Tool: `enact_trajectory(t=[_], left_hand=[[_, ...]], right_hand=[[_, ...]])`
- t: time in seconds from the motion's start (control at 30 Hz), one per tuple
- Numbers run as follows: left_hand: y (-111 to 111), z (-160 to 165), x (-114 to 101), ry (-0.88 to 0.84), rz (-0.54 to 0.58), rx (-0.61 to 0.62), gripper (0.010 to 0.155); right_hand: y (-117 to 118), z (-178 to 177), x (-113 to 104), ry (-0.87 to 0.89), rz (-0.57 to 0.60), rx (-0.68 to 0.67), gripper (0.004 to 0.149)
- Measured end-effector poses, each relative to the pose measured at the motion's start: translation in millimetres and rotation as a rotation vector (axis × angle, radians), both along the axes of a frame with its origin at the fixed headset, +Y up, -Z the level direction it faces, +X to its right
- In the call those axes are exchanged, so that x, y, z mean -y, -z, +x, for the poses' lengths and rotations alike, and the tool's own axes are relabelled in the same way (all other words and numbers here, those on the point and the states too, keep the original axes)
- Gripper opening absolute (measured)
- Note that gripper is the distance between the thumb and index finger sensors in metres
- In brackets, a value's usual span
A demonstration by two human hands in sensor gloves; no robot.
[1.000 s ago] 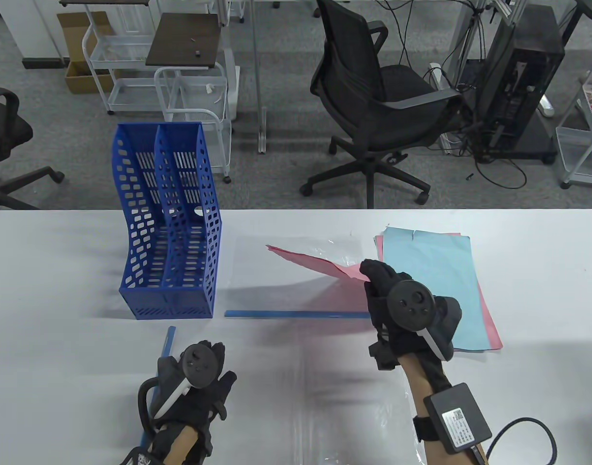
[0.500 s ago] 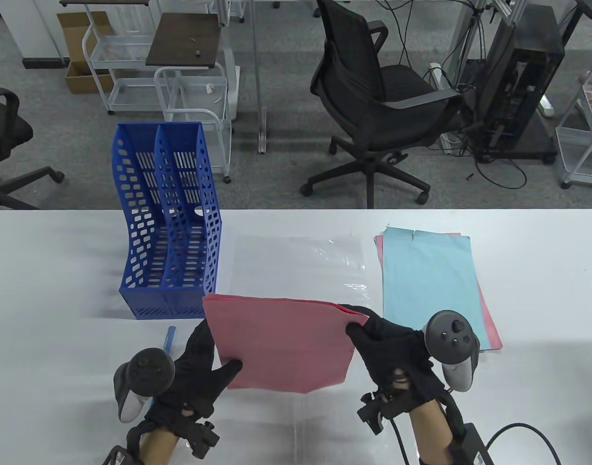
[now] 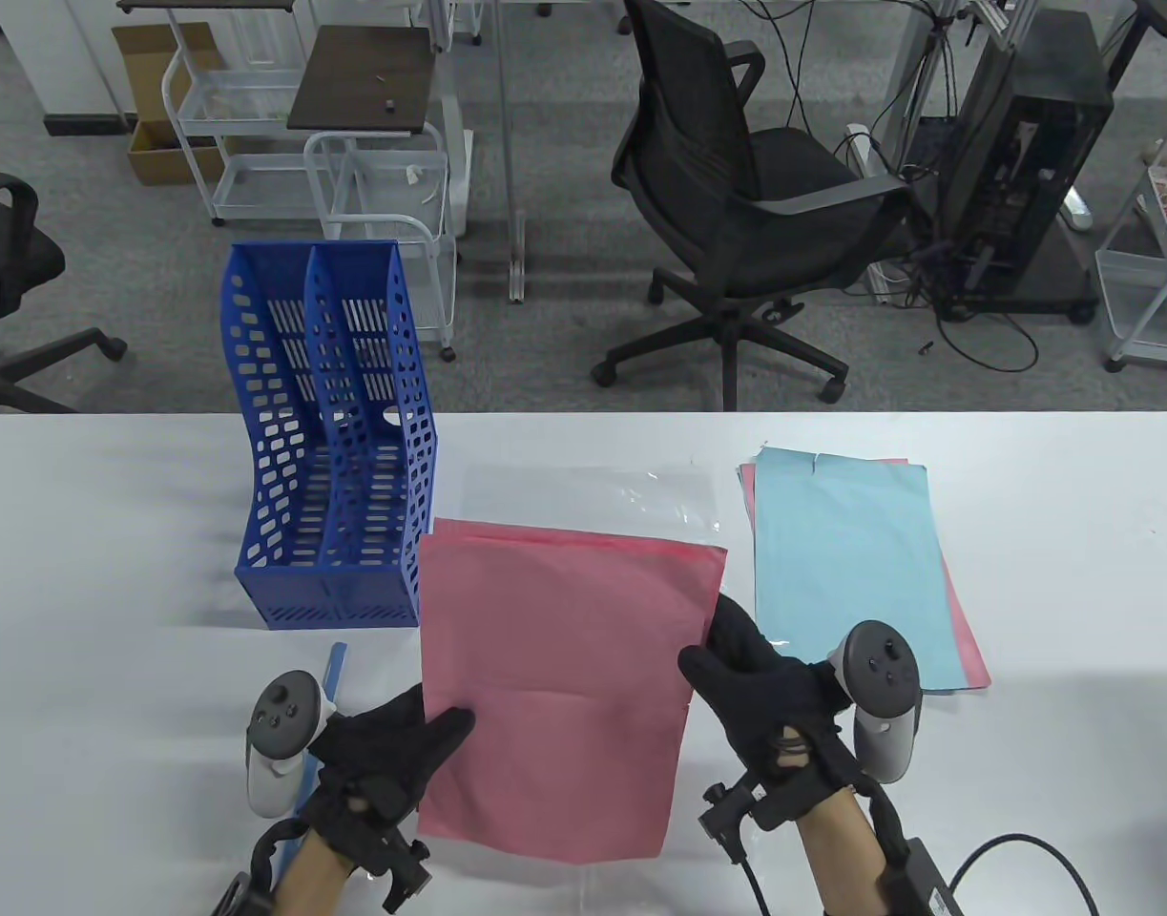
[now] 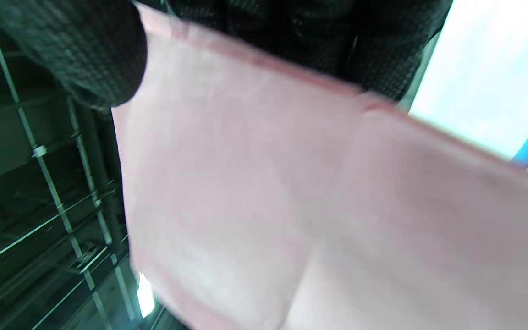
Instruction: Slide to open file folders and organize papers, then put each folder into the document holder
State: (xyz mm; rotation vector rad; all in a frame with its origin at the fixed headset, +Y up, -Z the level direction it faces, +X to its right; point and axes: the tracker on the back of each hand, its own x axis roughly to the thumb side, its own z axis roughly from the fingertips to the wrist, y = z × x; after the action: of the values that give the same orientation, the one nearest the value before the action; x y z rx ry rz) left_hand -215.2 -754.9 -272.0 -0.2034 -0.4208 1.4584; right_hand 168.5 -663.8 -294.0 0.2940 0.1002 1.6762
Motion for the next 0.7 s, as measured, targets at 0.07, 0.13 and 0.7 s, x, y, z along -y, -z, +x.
enact_trajectory(t=[0.07, 0.13, 0.7], left_hand=[[-1, 0, 0, -0.007, -0.008, -0.028, 0.044], [-2, 2, 0, -0.006, -0.017, -0.04, 0.043], [-8, 48, 10, 0.134, -0.177, -0.115, 0.05]], right_hand=[[-1, 5, 5, -0.052, -0.017, 0.065, 0.081], [-4, 7, 9, -0.119, -0.036, 0.087, 0.079], [-11, 52, 49, -0.25, -0.17, 0.19, 0.042]])
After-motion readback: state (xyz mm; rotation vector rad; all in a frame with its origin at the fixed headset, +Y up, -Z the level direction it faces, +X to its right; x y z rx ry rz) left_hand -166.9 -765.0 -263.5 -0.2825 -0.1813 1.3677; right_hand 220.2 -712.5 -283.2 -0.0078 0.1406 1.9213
